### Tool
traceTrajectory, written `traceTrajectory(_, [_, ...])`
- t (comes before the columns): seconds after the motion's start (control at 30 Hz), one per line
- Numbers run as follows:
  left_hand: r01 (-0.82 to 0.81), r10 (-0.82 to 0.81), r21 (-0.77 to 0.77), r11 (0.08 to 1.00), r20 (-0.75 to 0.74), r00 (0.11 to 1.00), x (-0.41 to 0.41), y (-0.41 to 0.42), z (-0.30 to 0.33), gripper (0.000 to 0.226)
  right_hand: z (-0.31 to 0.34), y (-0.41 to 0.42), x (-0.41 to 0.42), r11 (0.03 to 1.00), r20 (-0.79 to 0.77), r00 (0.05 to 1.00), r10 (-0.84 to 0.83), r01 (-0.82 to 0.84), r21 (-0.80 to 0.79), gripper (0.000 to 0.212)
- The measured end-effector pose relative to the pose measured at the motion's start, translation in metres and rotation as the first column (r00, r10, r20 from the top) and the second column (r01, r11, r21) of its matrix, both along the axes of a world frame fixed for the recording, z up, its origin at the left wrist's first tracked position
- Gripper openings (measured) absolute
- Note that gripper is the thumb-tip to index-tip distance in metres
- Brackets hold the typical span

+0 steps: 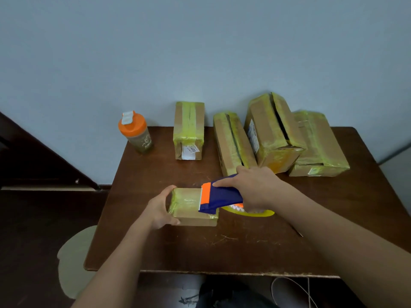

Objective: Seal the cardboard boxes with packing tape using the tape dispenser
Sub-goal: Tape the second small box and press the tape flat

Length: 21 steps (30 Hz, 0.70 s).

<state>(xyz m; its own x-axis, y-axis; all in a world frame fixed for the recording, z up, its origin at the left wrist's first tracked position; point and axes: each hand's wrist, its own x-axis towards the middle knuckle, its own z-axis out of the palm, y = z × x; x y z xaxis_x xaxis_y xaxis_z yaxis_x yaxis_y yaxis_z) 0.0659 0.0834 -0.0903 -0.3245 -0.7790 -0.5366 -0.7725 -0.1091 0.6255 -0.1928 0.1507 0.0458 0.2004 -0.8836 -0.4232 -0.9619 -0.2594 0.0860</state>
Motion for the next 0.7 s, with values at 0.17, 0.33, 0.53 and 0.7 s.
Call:
traceTrajectory(0.17, [-0.009,0.014,0.076,0.997,-0.072,0.997,-0.004,0.003,0.000,0.124,-0.014,0.007,-0.003,0.998,0.068,0.997,-0.027,0.031,-0.058,0.077])
traceTrajectory(0.33, [0.069,-0.067,-0.036,0.997,0.046,0.997,-0.006,0.010,-0.001,0.142,-0.024,0.014,-0.004,0.998,0.087,0.996,-0.024,0.029,-0.054,0.076])
traceTrajectory(0.53, [0.338,-0.270,-0.262,0.904,0.264,0.926,-0.017,0.015,0.007,0.116,-0.025,0.014,-0.002,0.998,0.117,0.993,-0.022,0.028,-0.051,0.078])
traceTrajectory(0.7, [0.376,-0.263,-0.274,0.885,0.372,0.890,0.001,0.005,0.012,0.111,-0.026,0.012,0.011,0.997,0.183,0.983,-0.030,0.042,-0.064,0.079])
